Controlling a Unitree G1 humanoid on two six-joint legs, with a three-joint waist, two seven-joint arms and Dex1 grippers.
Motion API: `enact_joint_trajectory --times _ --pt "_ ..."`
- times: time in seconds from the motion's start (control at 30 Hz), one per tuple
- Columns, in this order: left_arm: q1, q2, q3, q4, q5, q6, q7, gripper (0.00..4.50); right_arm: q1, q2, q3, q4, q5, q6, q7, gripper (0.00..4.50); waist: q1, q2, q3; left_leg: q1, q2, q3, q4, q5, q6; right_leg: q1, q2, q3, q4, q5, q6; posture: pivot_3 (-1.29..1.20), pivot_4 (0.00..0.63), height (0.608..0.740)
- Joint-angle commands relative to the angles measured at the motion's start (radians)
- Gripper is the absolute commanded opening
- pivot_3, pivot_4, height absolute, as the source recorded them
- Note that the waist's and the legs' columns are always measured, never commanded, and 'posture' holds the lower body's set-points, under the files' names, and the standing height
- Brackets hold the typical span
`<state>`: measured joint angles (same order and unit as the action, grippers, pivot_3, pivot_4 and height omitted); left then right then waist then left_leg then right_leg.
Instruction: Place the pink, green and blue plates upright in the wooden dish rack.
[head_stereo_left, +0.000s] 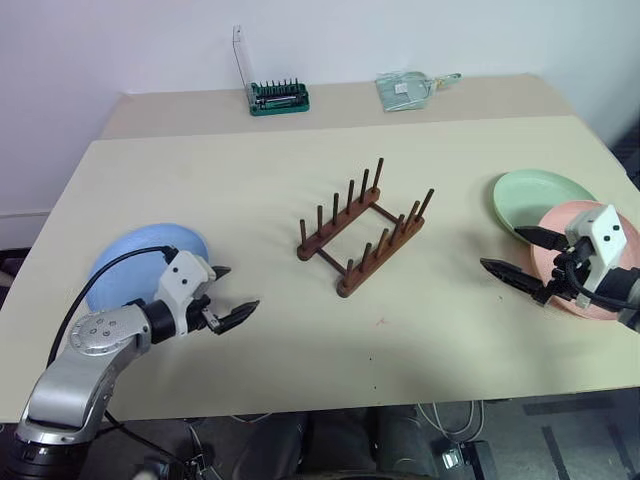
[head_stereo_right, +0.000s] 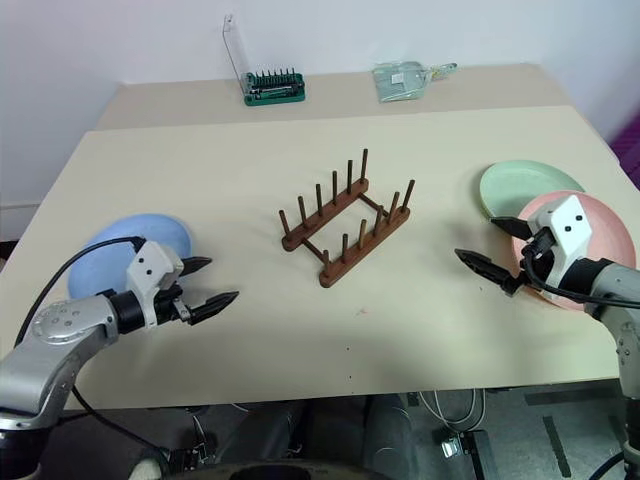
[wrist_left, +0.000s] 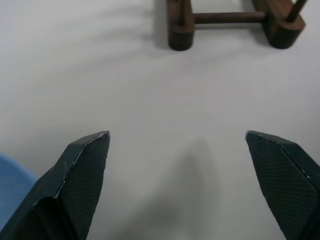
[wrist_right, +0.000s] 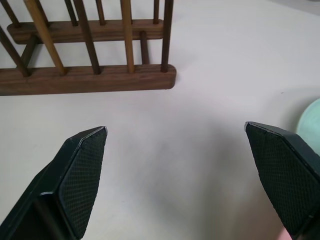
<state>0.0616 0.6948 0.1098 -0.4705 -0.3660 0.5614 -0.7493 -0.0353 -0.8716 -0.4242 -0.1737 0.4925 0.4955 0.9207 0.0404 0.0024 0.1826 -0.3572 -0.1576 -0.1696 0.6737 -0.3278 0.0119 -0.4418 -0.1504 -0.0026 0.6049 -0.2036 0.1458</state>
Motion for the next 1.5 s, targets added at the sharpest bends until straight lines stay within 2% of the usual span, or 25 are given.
enact_joint_trajectory --times 0.03,0.23,0.53,0.63,0.8,0.97,1.07,1.17,1.23,1.27,1.4,1.5 --pt "-0.007 -0.018 -0.027 -0.047 0.012 -0.003 0.034 4.46 -0.031 0.008 0.017 0.009 -0.011 -0.03 -0.009 4.5 0.001 0.0 0.0 0.0 0.0 0.0 0.0 0.0 0.0 0.0 0.0 0.0 -0.001 0.0 0.0 0.0 0.15 0.74" --pt "-0.028 -0.053 -0.075 -0.126 0.008 0.058 0.107 4.46 -0.082 0.006 0.08 0.028 -0.03 -0.047 -0.008 4.5 0.001 0.0 0.0 0.0 0.0 0.0 -0.004 0.003 -0.005 0.001 0.0 0.0 -0.007 0.002 0.0 0.0 0.15 0.74" --pt "-0.142 -0.212 -0.351 -0.167 0.043 0.201 0.236 4.46 -0.04 0.05 0.163 -0.16 -0.015 0.008 -0.051 4.5 0.003 0.0 0.0 0.0 0.001 0.0 -0.007 0.002 -0.004 0.001 0.0 0.0 -0.01 0.002 0.0 0.0 0.15 0.74" --pt "-0.17 -0.27 -0.404 -0.118 0.054 0.215 0.261 4.46 -0.013 0.083 0.188 -0.235 -0.01 0.036 -0.091 4.5 0.003 -0.001 0.0 0.0 0.001 0.0 -0.007 0.002 -0.004 0.001 0.0 0.0 -0.01 0.002 0.001 0.0 0.15 0.74" --pt "-0.283 -0.399 -0.545 0.068 0.175 0.228 0.364 4.46 0.052 0.104 0.183 -0.294 -0.011 0.054 -0.124 4.5 0.016 -0.001 -0.001 0.0 0.001 0.0 -0.007 0.003 -0.005 0.002 0.001 0.0 -0.01 0.003 0.001 0.0 0.15 0.74" --pt "-0.331 -0.522 -0.536 0.252 0.236 0.177 0.449 4.46 0.075 0.105 0.165 -0.305 -0.01 0.053 -0.141 4.5 0.03 -0.001 -0.002 0.005 0.0 0.001 -0.005 0.003 -0.004 0.008 0.001 0.001 -0.011 0.004 0.003 0.0 0.15 0.74" --pt "-0.342 -0.55 -0.52 0.288 0.243 0.14 0.449 3.62 0.087 0.103 0.18 -0.294 -0.031 0.029 -0.137 4.5 0.027 -0.001 -0.003 0.007 0.001 0.001 -0.005 0.004 -0.005 0.009 0.001 0.001 -0.01 0.005 0.003 0.0 0.15 0.74" --pt "-0.354 -0.551 -0.501 0.308 0.248 0.11 0.435 2.26 0.082 0.109 0.198 -0.277 -0.052 0.012 -0.144 4.5 0.025 0.0 -0.003 0.008 0.001 0.002 -0.005 0.004 -0.005 0.009 0.001 0.001 -0.009 0.005 0.003 0.0 0.15 0.74" --pt "-0.373 -0.534 -0.507 0.329 0.266 0.084 0.413 1.18 0.088 0.108 0.198 -0.279 -0.057 0.005 -0.142 4.5 0.025 -0.001 -0.003 0.008 0.001 0.002 -0.005 0.005 -0.007 0.01 0.001 0.001 -0.009 0.005 0.003 0.0 0.15 0.74" --pt "-0.392 -0.511 -0.516 0.346 0.274 0.043 0.374 0.82 0.094 0.105 0.195 -0.282 -0.058 0.003 -0.139 4.5 0.025 0.0 -0.003 0.008 0.001 0.002 -0.005 0.005 -0.007 0.01 0.001 0.001 -0.009 0.005 0.003 0.0 0.15 0.74" --pt "-0.471 -0.437 -0.526 0.438 0.281 -0.158 0.202 0.79 0.122 0.08 0.19 -0.297 -0.043 0.031 -0.113 4.5 0.025 0.0 -0.003 0.007 0.001 0.001 -0.005 0.006 -0.007 0.008 0.001 0.001 -0.009 0.005 0.002 0.0 0.15 0.74" --pt "-0.591 -0.392 -0.525 0.592 0.229 -0.268 -0.047 0.79 0.173 0.065 0.21 -0.314 -0.063 0.01 -0.086 4.5 0.03 -0.001 -0.003 0.005 0.0 0.001 -0.005 0.005 -0.007 0.007 0.001 0.001 -0.01 0.005 0.002 0.0 0.15 0.74"
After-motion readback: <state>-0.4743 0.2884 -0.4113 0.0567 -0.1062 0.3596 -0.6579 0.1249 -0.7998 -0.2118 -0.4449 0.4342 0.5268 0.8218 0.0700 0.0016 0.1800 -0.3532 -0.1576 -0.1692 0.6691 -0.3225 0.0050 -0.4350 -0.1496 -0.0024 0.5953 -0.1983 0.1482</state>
